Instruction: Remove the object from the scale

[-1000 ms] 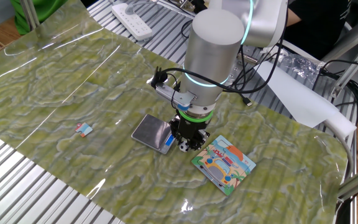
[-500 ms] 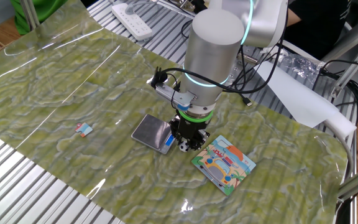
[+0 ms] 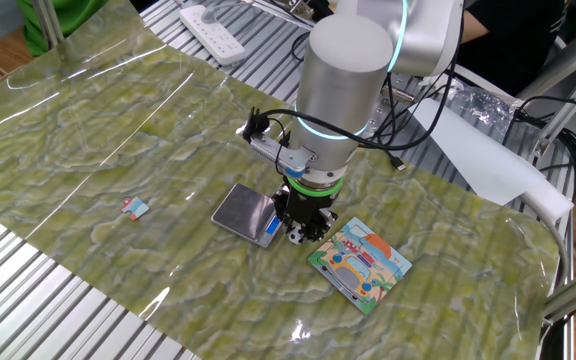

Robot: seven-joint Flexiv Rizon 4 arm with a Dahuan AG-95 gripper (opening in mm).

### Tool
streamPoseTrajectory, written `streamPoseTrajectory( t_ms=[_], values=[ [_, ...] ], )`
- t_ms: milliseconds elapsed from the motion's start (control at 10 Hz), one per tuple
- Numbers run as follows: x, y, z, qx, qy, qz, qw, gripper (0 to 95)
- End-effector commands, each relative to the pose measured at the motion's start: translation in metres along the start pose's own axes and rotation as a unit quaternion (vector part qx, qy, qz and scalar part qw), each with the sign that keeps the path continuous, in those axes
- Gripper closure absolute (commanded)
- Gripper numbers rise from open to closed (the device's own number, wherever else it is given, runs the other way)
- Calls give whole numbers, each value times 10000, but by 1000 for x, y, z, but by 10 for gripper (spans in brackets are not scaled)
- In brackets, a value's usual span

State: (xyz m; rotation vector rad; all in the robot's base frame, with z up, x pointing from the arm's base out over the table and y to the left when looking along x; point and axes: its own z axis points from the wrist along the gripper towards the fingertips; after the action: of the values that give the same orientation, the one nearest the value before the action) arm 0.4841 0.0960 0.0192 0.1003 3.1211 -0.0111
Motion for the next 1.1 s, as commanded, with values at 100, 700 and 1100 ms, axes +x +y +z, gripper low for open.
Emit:
streamPoseTrajectory(
  t_ms=[100,700,1100],
  values=[
    [0,-1,3,2,-27,45,10000,950],
    [0,-1,5,-41,-36,241,9997,760],
    [0,-1,5,-37,-30,251,9997,760]
  ],
)
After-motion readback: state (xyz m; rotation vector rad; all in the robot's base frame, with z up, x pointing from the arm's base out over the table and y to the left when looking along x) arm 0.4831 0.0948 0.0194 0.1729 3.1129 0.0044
